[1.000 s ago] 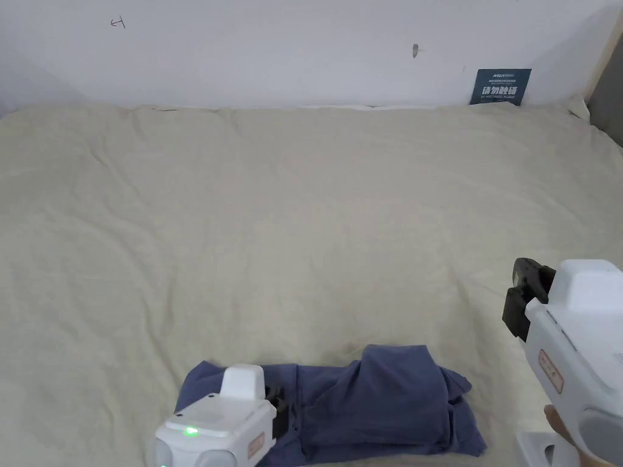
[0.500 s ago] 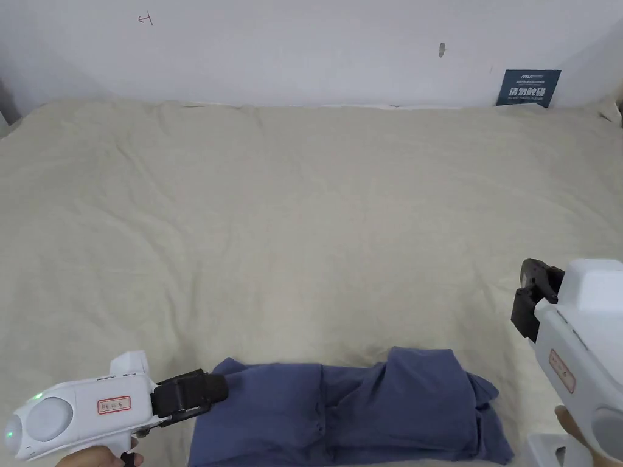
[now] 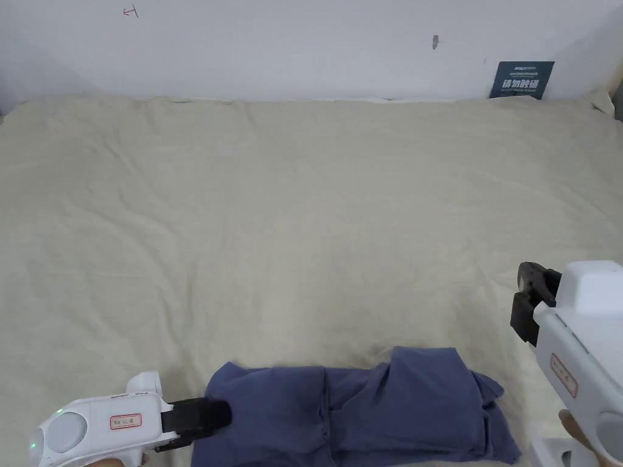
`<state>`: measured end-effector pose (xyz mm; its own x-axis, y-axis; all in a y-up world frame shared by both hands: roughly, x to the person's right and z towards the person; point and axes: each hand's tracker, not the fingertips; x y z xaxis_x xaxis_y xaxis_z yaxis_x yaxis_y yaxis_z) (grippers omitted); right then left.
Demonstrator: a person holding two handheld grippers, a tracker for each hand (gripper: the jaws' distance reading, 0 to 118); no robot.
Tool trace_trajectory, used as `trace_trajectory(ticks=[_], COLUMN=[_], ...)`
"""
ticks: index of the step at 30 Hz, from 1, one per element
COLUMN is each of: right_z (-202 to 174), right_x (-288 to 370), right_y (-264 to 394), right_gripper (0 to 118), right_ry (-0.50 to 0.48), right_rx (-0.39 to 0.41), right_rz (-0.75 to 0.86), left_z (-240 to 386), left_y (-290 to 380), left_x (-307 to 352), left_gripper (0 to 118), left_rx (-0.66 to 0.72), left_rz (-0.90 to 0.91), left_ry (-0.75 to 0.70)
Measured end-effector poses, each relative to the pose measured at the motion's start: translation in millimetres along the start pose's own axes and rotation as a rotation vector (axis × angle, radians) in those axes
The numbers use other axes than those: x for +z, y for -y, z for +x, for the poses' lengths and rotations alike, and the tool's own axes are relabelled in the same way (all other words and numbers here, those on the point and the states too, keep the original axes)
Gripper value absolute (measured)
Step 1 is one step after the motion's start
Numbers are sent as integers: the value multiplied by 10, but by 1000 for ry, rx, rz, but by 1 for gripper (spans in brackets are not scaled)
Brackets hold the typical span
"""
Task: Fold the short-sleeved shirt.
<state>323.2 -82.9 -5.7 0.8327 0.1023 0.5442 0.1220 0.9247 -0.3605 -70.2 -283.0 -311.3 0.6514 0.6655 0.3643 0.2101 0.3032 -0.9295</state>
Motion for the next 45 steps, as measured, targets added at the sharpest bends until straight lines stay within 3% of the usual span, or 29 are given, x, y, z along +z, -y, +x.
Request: trace_trajectory(ticks=[1,6,9,14,18,24,29,35,39,45], right_z=[9,53,67,61,58,97,191,375,517,695], right_x=[1,5,-2,18,47,84,139,233,282,314], right_y=[7,19,-2,-58,-72,-55,-51,-23,26,117], right_gripper=[2,2,2,2,2,2,2,2,2,2], right_ry=[2,9,8,-10,-28,-44,-43,-16,21,64], right_rx=[-1,-2,-5,-10,-10,-22,-34,-51,-51,-62], right_rz=[-2,-9,-5,20,35,42,55,66,57,35], left_z=[9,114,299,358,373,985,1810,2593,2849,2879], left_y=[16,60,58,-31,-73,-85,-31,159,361,612], left_x=[-34,-40,94,527,881,915,543,-280,-866,-1522], left_gripper=[20,11,9,8,8,8,8,8,9,12], left_rx=[-2,-47,-115,-111,-130,-135,-239,-380,-459,-435], left_rz=[-5,18,35,80,125,126,70,-56,-133,-200], left_ry=[-9,-57,-118,-159,-280,-305,-195,-178,-212,-249])
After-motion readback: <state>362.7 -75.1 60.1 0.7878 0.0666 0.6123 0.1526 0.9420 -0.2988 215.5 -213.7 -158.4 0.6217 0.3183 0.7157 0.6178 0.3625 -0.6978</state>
